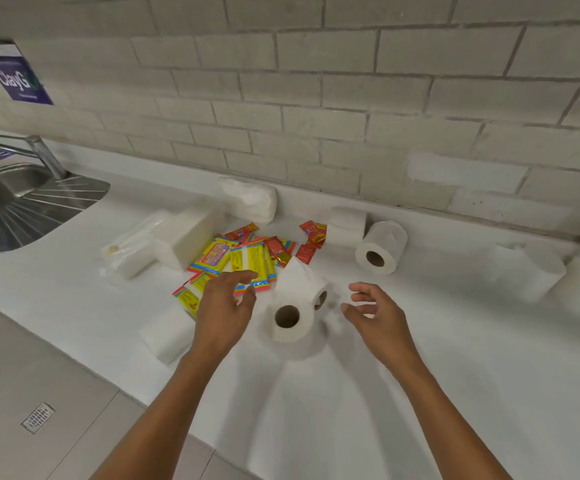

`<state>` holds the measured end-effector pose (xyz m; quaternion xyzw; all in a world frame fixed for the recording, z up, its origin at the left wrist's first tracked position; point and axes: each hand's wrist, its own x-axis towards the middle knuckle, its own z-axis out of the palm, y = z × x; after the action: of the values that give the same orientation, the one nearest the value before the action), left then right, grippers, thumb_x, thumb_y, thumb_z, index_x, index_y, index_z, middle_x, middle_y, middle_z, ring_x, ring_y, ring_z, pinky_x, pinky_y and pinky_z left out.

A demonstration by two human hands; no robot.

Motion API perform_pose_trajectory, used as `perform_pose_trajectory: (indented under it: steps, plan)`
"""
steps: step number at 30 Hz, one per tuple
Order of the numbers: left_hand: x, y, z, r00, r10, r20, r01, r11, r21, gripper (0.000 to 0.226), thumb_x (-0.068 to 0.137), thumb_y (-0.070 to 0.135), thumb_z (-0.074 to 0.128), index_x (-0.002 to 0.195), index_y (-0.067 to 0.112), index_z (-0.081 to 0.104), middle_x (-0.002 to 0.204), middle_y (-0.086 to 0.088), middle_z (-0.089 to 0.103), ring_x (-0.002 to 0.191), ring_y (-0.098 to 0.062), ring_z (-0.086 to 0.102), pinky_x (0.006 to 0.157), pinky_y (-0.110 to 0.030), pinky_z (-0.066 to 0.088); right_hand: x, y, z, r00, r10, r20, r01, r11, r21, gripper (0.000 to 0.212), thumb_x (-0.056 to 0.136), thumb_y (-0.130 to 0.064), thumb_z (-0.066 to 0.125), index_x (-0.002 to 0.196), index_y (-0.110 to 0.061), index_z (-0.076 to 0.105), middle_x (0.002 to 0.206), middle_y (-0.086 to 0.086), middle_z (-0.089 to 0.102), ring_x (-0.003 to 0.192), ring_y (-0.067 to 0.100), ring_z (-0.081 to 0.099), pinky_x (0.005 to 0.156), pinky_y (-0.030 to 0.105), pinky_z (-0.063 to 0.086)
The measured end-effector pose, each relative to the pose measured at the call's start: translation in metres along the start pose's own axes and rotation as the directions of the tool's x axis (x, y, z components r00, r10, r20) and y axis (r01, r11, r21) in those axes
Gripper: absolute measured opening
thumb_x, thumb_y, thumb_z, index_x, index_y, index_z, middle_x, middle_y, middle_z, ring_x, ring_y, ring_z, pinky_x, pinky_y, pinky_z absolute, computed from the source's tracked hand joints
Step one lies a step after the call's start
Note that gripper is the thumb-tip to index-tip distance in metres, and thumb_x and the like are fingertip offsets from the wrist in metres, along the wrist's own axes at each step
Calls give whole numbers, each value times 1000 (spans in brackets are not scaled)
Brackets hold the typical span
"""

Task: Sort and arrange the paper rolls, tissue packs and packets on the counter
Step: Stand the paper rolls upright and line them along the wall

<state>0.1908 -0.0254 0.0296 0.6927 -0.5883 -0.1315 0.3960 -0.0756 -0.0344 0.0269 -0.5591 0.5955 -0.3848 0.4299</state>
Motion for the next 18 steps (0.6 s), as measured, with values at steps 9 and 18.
perform_pose_trajectory:
  steps: [9,18]
  plan:
    - [24,-104,-69,888,-407,214,315,877,362,55,77,32,61,131,38,57,143,-3,49,126,-35,48,101,-49,45,-5,-21,75,996,-57,71,62,996,-71,34,85,-28,75,113,-38,58,114,-9,60,104,6,57,85,19,44]
    - [39,-157,-89,704,-597,385,492,801,341,85,76,43,80,148,31,35,139,-10,52,124,-31,52,101,-42,45,-9,-21,108,998,-60,29,63,990,-129,35,86,-27,73,113,-41,55,116,-9,59,110,9,53,89,24,42]
